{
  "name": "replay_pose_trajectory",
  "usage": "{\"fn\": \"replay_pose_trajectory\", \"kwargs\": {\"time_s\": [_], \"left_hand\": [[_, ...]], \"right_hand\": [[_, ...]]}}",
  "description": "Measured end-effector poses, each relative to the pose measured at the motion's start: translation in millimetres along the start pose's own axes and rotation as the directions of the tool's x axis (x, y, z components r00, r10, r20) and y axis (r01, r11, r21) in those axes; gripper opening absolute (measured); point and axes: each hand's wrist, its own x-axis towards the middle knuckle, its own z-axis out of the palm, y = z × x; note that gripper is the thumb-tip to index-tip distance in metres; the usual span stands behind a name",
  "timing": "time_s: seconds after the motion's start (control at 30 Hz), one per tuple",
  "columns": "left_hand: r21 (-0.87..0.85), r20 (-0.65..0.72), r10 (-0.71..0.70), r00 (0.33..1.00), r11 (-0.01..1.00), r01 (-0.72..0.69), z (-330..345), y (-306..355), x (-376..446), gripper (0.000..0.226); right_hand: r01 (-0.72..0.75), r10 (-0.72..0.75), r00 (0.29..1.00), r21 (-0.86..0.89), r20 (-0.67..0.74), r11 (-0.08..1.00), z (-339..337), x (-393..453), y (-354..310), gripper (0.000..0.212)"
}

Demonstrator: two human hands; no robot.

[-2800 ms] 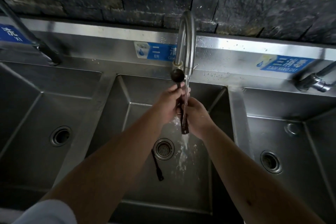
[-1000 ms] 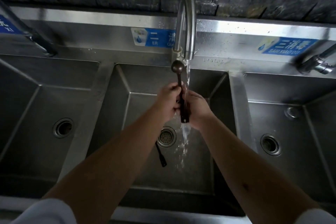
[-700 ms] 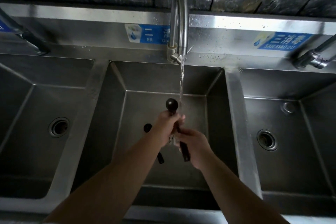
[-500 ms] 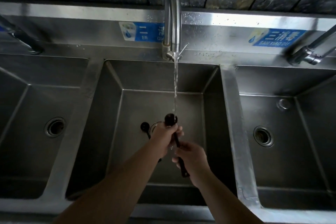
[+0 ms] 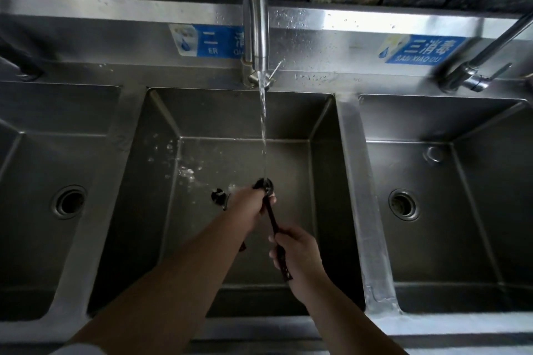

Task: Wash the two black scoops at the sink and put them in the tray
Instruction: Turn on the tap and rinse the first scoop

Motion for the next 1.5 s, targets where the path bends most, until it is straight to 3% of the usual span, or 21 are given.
{"fn": "replay_pose_trajectory", "kwargs": {"time_s": [0.2, 0.37, 0.53, 0.7, 0.87, 1.03, 1.23, 1.37, 1.5], "left_hand": [[-0.066, 0.295, 0.007, 0.955, 0.998, 0.013, -10.4, 2.6, -10.0, 0.020], [0.191, 0.432, 0.046, 0.900, 0.971, -0.141, -30.3, 7.0, -20.3, 0.018], [0.283, 0.432, 0.131, 0.893, 0.920, -0.272, -21.2, 44.1, -29.3, 0.022], [0.173, 0.464, 0.234, 0.854, 0.922, -0.346, -4.8, 95.9, -40.0, 0.026], [0.235, 0.477, 0.215, 0.852, 0.903, -0.360, -6.0, 100.5, -47.1, 0.025], [0.367, 0.394, 0.066, 0.917, 0.903, -0.223, -28.3, 57.0, -50.5, 0.018], [0.432, 0.346, -0.107, 0.932, 0.900, -0.057, -57.7, 2.9, -73.9, 0.014], [0.507, 0.388, -0.168, 0.906, 0.860, -0.057, -65.3, -18.2, -87.9, 0.011], [0.554, 0.414, -0.186, 0.891, 0.828, -0.085, -61.9, -27.7, -99.3, 0.011]], "right_hand": [[-0.025, 0.023, 0.999, 0.084, 0.024, 0.996, 7.5, 14.6, -6.8, 0.026], [0.075, -0.078, 0.996, 0.089, 0.030, 0.993, 25.0, 28.6, -30.4, 0.030], [0.233, -0.234, 0.972, -0.051, 0.001, 0.971, 51.4, 36.7, -71.7, 0.018], [0.363, -0.363, 0.932, -0.064, 0.005, 0.930, 75.1, 35.9, -119.9, 0.019], [0.401, -0.406, 0.914, -0.109, -0.028, 0.910, 74.5, 23.5, -120.9, 0.025], [0.300, -0.304, 0.948, -0.054, -0.091, 0.952, 59.0, 8.0, -66.1, 0.026], [0.102, -0.088, 0.978, 0.066, -0.190, 0.993, 41.6, -11.4, 1.4, 0.022], [0.048, -0.024, 0.967, 0.089, -0.252, 0.995, 33.9, -24.4, 26.1, 0.020], [0.068, -0.049, 0.960, 0.060, -0.276, 0.996, 24.1, -37.7, 34.3, 0.016]]}}
